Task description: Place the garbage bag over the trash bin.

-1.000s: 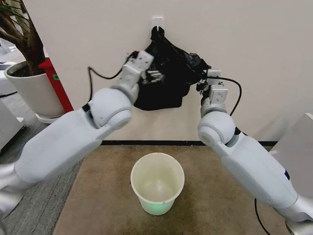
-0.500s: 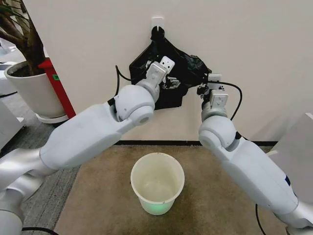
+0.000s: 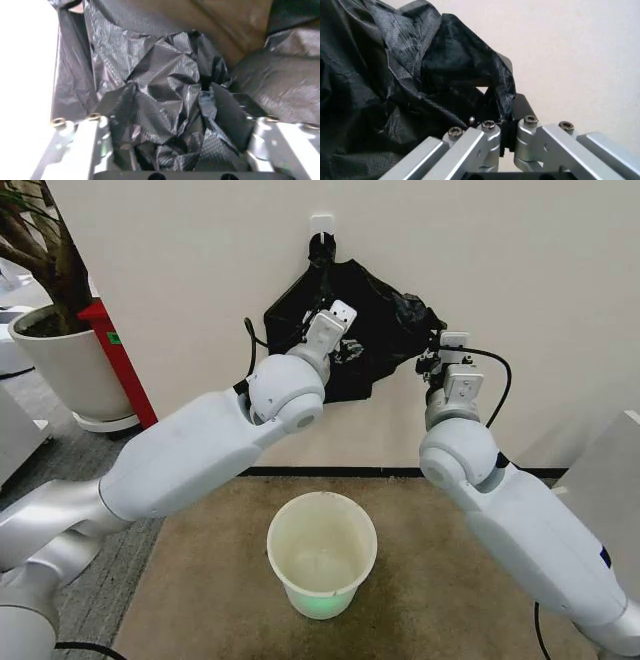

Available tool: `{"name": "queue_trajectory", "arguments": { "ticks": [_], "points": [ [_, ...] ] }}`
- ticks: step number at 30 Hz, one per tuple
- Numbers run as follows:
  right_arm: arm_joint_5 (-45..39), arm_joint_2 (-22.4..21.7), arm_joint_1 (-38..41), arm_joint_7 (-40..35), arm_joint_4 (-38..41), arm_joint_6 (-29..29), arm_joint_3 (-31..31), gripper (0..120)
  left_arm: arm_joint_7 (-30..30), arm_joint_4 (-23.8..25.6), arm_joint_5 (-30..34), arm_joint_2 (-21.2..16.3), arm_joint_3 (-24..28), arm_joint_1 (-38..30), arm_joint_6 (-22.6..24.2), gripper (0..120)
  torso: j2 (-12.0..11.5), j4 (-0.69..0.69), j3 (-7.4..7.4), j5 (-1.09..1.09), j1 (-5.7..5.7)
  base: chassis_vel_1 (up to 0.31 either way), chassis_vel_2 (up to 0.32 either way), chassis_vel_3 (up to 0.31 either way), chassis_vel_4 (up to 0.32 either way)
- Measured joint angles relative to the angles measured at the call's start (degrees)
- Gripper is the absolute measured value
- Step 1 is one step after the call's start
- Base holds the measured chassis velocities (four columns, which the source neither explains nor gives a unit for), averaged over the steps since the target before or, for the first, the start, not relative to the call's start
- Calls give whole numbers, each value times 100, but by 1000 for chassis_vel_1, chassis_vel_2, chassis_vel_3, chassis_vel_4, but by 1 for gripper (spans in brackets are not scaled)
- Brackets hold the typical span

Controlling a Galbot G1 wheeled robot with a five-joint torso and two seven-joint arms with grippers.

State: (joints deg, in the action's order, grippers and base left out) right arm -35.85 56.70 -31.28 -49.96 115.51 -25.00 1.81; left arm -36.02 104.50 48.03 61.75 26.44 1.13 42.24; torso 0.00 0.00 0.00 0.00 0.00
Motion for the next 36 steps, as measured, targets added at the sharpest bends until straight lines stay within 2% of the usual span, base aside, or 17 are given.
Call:
{"name": "queue_trajectory", "arguments": {
  "ticks": [3, 5, 9, 13, 15, 18, 21, 24, 27, 31, 36],
  "points": [
    [4, -31, -29, 30, 12, 29, -37, 0, 20, -4, -20, -16, -24, 45, -3, 44, 0, 0, 0, 0, 0, 0, 0, 0, 0],
    [5, -41, -35, 38, 16, 38, -50, 0, 25, -5, -27, -25, -36, 60, -4, 41, 0, 0, 0, 0, 0, 0, 0, 0, 0],
    [7, -91, -61, 72, 48, 71, -97, 0, 34, -29, -42, -69, -158, 153, -29, 23, 0, 0, 0, 0, 0, 0, 0, 0, 0],
    [16, -115, -87, 95, 61, 80, -120, 0, 15, -51, -63, -75, -223, 184, -94, 16, 0, 0, 0, 0, 0, 0, 0, 0, 0],
    [56, -147, -160, 149, 87, 99, -169, 0, -77, -70, -90, -86, -376, 257, -267, 1, 0, 0, 0, 0, 0, 0, 0, 0, 0],
    [113, -159, -250, 204, 115, 122, -219, 0, -144, -32, -94, -150, -518, 339, -456, 0, 0, -1, 0, 0, 0, 0, 0, 0, 0],
    [257, -173, -407, 378, 157, 254, -318, 0, -226, 300, 47, -414, -853, 554, -661, 0, 0, 0, 0, -1, 0, 0, 0, 0, 0],
    [336, -180, -463, 500, 158, 360, -346, 0, -229, 435, 150, -508, -1017, 650, -725, 0, 0, 0, -1, 0, 0, 0, 0, 0, 0],
    [517, -152, -588, 870, 175, 737, -363, 0, -186, 764, 570, -734, -1493, 930, -956, 0, 0, -1, -1, 1, 0, 0, 0, 0, 0],
    [373, -71, -587, 953, 190, 929, -314, 0, -71, 923, 759, -889, -1738, 1177, -1093, 0, 0, 0, -1, -2, 0, 0, 0, 0, 0],
    [95, 52, -468, 970, 170, 1112, -184, 0, -12, 1139, 986, -1119, -2122, 1825, -1213, 0, 0, 1, 0, -3, 0, 0, 0, 0, 0]
  ]
}}
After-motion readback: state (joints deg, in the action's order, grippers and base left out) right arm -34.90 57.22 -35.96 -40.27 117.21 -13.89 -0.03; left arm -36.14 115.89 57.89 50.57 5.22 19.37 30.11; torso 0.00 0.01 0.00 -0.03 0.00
